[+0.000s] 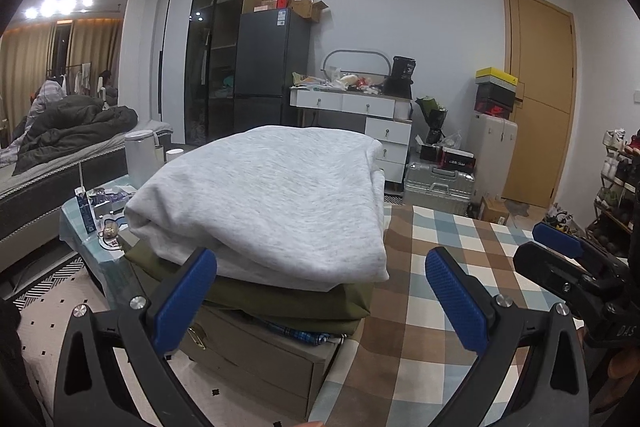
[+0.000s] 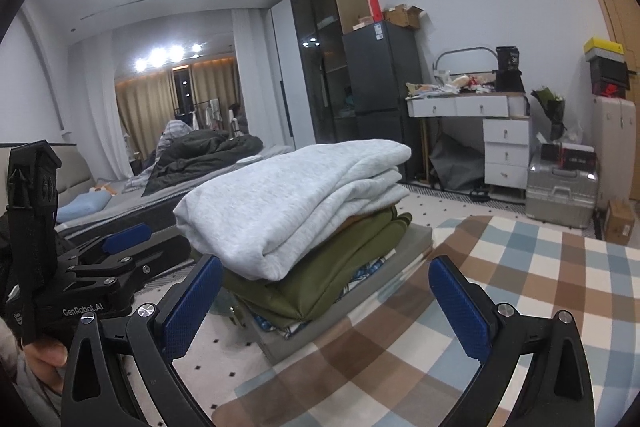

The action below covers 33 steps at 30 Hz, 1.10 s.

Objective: Fold large clothes

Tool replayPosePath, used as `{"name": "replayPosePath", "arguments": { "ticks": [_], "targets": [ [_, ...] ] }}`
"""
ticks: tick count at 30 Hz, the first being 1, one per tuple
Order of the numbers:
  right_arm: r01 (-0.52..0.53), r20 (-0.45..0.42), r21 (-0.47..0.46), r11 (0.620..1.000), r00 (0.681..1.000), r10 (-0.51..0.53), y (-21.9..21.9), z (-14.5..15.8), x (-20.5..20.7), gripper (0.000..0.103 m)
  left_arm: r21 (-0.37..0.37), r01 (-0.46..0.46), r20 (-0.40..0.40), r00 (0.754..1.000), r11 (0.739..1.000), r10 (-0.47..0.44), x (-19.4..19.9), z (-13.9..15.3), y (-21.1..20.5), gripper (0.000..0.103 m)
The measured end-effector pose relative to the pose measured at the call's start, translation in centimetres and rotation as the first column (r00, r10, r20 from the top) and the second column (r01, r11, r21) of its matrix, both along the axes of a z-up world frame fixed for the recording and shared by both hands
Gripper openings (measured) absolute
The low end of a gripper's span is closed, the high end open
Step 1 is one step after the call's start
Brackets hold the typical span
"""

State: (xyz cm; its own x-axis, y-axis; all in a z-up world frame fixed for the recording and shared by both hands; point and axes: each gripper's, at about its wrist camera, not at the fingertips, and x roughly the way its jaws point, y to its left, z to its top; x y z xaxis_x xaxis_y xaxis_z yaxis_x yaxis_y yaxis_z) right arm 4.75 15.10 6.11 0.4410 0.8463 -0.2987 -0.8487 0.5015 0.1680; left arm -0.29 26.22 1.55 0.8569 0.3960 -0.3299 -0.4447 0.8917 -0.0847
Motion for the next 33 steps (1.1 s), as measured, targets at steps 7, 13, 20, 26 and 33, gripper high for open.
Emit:
{"name": "replayPosePath", "arguments": {
  "ticks": [7,13,20,26,33],
  "targets": [
    [-0.002,0.015,-0.020,1.000,1.000,0.003,0.6,-0.2,-0.4,0.103,-0.027,0.002,-0.017,1.000,1.000,-0.002,0.2,-0.9,0.2,0.102],
    [-0.005,0.016,-0.024,1.000,1.000,0.005,0.7,-0.3,-0.4,0.103,-0.049,-0.005,-0.017,1.000,0.999,0.005,0.0,-1.0,0.5,0.102],
    [0.001,0.012,-0.019,1.000,1.000,0.000,0.9,-0.3,-0.3,0.103,-0.047,-0.014,-0.026,1.000,0.999,0.012,0.1,-1.0,0.5,0.102],
    [0.004,0.008,-0.011,1.000,1.000,-0.004,0.9,-0.2,-0.2,0.103,-0.052,-0.015,-0.029,0.999,0.999,0.013,0.1,-1.0,0.6,0.102],
    [-0.003,0.016,-0.014,1.000,1.000,0.003,1.1,0.0,-0.3,0.103,-0.052,-0.019,-0.027,0.999,0.998,0.017,0.0,-1.0,0.8,0.102]
  ]
}}
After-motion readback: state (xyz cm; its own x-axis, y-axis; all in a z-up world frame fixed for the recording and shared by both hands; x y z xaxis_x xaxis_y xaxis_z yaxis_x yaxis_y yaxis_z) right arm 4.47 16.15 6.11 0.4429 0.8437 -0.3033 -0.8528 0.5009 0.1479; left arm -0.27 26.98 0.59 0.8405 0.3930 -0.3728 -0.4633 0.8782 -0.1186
